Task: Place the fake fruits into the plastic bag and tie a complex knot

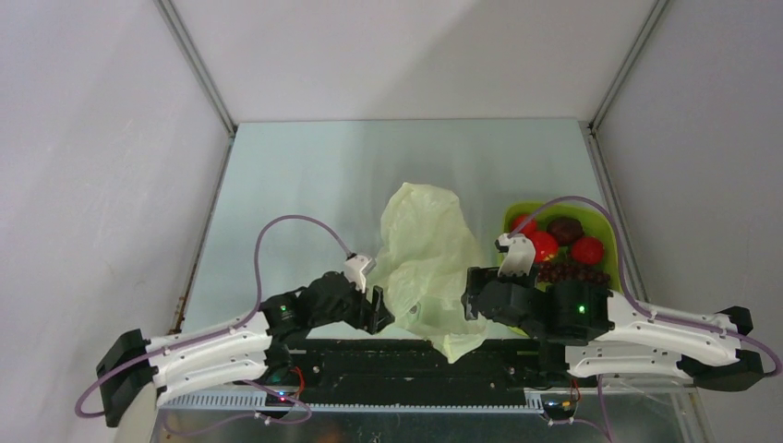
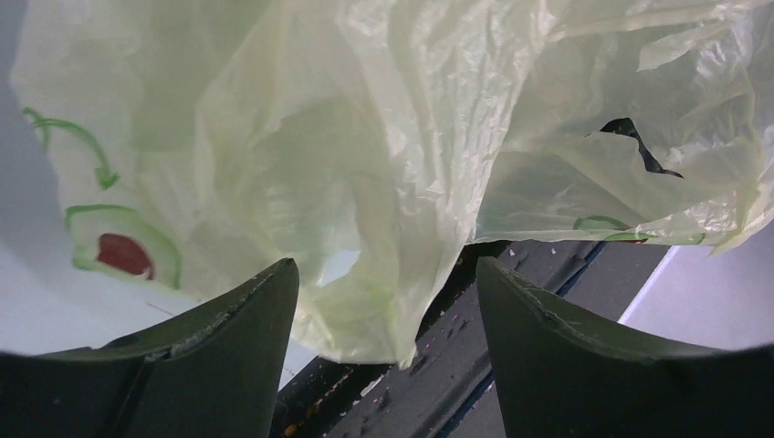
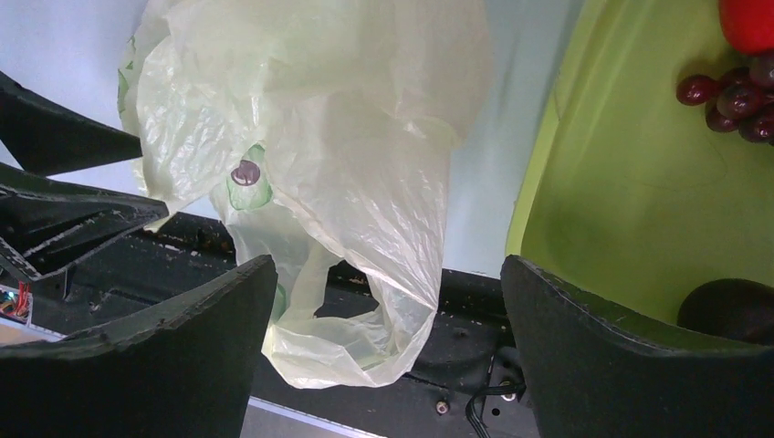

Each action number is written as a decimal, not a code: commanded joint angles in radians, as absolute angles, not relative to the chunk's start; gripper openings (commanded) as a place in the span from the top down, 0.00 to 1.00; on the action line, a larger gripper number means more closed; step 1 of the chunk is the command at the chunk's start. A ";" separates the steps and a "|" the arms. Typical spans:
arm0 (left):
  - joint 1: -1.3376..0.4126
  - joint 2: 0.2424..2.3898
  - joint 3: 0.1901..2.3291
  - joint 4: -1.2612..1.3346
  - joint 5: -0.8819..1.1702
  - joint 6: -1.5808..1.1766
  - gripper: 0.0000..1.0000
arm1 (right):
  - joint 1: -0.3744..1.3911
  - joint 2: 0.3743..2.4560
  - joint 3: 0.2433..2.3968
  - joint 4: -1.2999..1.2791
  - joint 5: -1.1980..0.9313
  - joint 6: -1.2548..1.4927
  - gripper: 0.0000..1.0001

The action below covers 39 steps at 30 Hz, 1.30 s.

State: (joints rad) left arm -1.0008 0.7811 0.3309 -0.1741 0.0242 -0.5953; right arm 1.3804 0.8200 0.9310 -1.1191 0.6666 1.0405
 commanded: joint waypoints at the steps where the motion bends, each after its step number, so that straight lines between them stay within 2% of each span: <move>1: -1.076 0.806 0.362 -0.100 -0.109 -0.584 0.23 | 1.388 0.800 0.914 -1.108 0.709 1.083 0.03; 4: -1.132 0.791 0.360 -0.106 -0.194 -0.576 0.23 | 1.388 0.778 0.897 -1.096 0.707 1.088 0.03; 9: -1.166 0.793 0.325 -0.063 -0.208 -0.574 0.25 | 1.389 0.743 0.875 -1.092 0.711 1.099 0.03; 13: -1.169 0.831 0.316 -0.042 -0.175 -0.559 0.35 | 1.388 0.732 0.868 -1.093 0.711 1.102 0.03; 15: -1.170 0.850 0.298 -0.012 -0.139 -0.545 0.37 | 1.387 0.735 0.865 -1.086 0.707 1.101 0.02; 25: -1.176 0.905 0.268 0.045 -0.104 -0.530 0.37 | 1.388 0.747 0.844 -1.063 0.683 1.096 0.01; 27: -1.177 0.919 0.254 0.062 -0.094 -0.543 0.43 | 1.388 0.748 0.834 -1.048 0.679 1.089 0.01; 32: -1.177 0.912 0.278 0.056 -0.030 -0.573 0.77 | 1.387 0.762 0.818 -1.022 0.661 1.061 0.03; 34: -1.177 0.878 0.342 0.019 -0.023 -0.586 0.87 | 1.388 0.774 0.807 -1.005 0.643 1.041 0.06; 36: -1.176 0.835 0.414 -0.055 -0.022 -0.589 0.94 | 1.388 0.793 0.802 -0.991 0.630 1.024 0.09; 39: -1.176 0.782 0.525 -0.166 -0.056 -0.605 1.00 | 1.387 0.824 0.801 -0.976 0.636 1.016 0.10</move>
